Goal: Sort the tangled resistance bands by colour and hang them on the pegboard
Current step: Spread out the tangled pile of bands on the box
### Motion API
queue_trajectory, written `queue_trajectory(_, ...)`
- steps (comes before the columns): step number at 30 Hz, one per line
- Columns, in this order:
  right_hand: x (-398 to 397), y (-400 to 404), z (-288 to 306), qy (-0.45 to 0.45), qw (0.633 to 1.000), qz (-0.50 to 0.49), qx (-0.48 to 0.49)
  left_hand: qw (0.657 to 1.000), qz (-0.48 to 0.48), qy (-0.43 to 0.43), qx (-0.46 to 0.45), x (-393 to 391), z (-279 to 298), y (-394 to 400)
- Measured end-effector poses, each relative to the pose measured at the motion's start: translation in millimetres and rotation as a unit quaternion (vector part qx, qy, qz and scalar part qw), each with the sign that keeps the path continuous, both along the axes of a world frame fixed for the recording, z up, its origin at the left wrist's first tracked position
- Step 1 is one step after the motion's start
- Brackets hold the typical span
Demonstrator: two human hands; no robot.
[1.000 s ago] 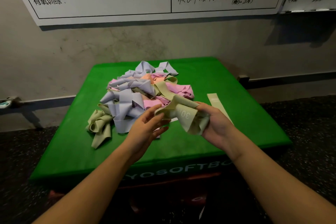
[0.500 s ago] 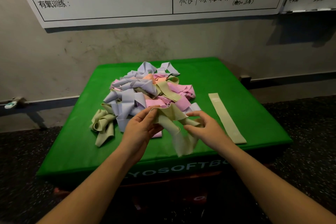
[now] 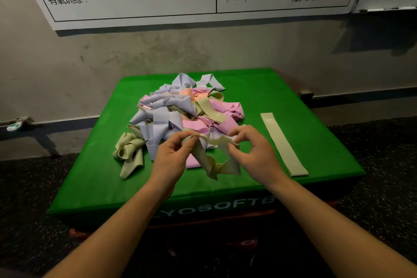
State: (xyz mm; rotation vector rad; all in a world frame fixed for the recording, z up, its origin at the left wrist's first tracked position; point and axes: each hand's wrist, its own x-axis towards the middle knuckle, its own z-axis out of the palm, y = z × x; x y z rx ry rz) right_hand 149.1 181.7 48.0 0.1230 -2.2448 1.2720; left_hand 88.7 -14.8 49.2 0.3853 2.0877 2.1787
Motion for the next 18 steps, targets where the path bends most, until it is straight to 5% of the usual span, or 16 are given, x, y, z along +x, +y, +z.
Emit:
queue_trajectory(2,2.7,3.4,2.2,-0.033,0.999,0.005,-0.028,1.0,0.012,0.015,-0.016,0.8,-0.6,-2.1)
queue_trajectory(9,8.2,8.9,2.8,-0.076,0.981,-0.075,0.16,0.993,-0.035,0.101,-0.042,12.0,2.1,4.6)
queue_trajectory(14,2.6,4.9,16.4,-0.132,0.979,-0.066,-0.14,0.974,-0.098,0.144,-0.141,13.3,-4.2,5.2)
queue_trajectory(18,0.6,4.1,25.7,-0.134,0.963,-0.042,-0.228,0.988,-0.128,0.078,-0.049,22.0,-8.3,10.1)
